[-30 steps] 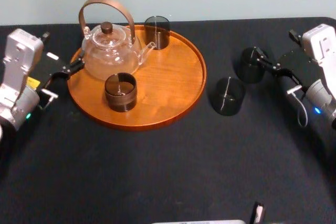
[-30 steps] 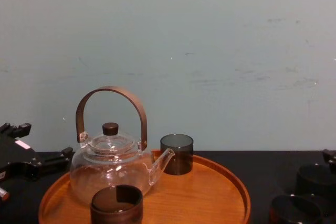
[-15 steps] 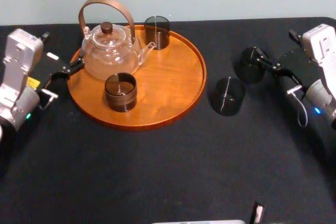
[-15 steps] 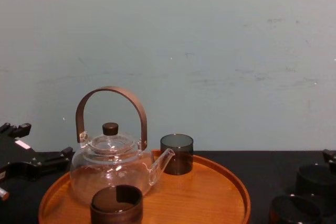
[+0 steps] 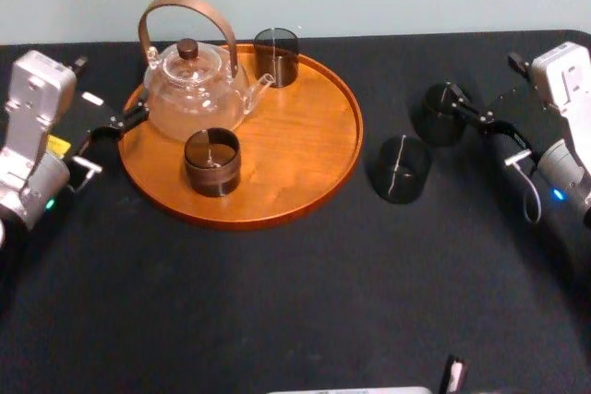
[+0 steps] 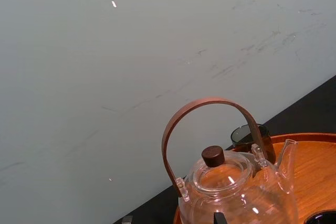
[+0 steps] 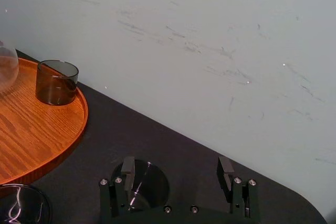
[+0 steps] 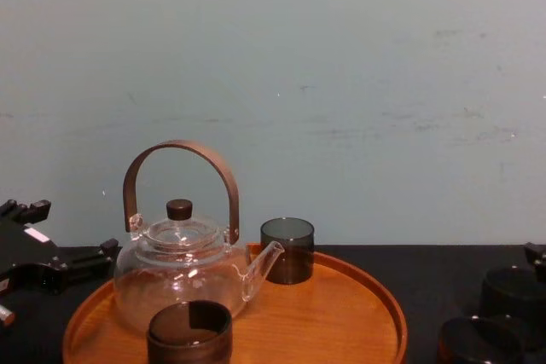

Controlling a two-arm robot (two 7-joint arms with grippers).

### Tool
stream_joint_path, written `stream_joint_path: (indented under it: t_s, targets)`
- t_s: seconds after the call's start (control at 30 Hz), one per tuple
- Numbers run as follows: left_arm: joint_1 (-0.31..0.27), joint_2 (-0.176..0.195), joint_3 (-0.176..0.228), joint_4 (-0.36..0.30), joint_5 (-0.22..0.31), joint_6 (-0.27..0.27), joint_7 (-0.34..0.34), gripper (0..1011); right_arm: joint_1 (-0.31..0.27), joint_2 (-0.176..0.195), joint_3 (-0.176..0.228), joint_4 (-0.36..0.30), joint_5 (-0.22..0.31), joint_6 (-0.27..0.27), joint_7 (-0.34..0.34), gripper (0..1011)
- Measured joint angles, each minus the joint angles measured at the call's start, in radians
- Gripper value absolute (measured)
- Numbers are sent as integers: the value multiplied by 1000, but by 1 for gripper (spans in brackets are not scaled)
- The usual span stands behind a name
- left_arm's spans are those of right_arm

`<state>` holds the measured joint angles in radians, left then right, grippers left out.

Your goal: Pick up the glass from the table and place it on the tray.

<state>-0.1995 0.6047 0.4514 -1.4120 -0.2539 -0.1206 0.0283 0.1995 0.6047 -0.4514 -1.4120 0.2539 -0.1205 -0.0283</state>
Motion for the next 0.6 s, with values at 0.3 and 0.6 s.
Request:
stream_joint_path:
  t_s: [0.3,0.6]
  targets:
    - [0,0,0,0,0,0,0,1001,0,0,0,0,0,0,0,1002]
    - [0,0,0,0,0,0,0,1001,-6,0,11,2,14,-4,44,1003]
